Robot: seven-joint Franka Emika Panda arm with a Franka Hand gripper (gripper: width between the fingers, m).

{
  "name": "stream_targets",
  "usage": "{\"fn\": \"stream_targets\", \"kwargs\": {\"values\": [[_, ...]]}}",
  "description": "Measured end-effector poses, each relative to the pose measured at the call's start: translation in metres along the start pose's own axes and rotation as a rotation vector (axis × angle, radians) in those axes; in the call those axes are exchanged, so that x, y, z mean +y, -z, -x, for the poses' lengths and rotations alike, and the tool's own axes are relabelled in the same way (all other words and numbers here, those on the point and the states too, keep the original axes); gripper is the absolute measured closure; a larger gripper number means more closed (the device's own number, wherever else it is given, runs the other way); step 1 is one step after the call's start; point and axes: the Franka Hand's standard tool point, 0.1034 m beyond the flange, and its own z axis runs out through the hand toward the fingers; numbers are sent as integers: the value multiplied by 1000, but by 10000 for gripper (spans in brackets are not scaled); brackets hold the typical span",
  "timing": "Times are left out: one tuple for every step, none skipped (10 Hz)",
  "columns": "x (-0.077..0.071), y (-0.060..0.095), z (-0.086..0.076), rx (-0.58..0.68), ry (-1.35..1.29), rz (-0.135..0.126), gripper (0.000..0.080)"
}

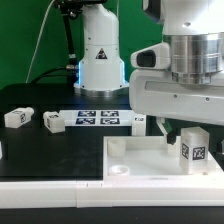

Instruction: Assemble one leg

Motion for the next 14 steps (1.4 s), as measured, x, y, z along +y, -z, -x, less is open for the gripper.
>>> {"fn": "stream_targets", "kwargs": {"values": [[0, 0, 0, 1, 109, 2, 151], [0, 0, 0, 5, 231, 9, 151], [0, 0, 0, 6, 322, 11, 151], [1, 0, -1, 7, 395, 15, 151], [2, 0, -2, 9, 518, 23, 151], [3, 0, -3, 9, 602, 25, 151], [3, 0, -3, 9, 642, 25, 151], [4, 0, -4, 9, 703, 29, 151], [4, 0, -4, 9, 693, 28, 237], [4, 0, -4, 10, 693, 28, 380], [4, 0, -4, 10, 690, 28, 380], [4, 0, -4, 10, 658, 28, 509], [4, 0, -4, 10, 631, 26, 509], [4, 0, -3, 10, 519, 22, 509]]}}
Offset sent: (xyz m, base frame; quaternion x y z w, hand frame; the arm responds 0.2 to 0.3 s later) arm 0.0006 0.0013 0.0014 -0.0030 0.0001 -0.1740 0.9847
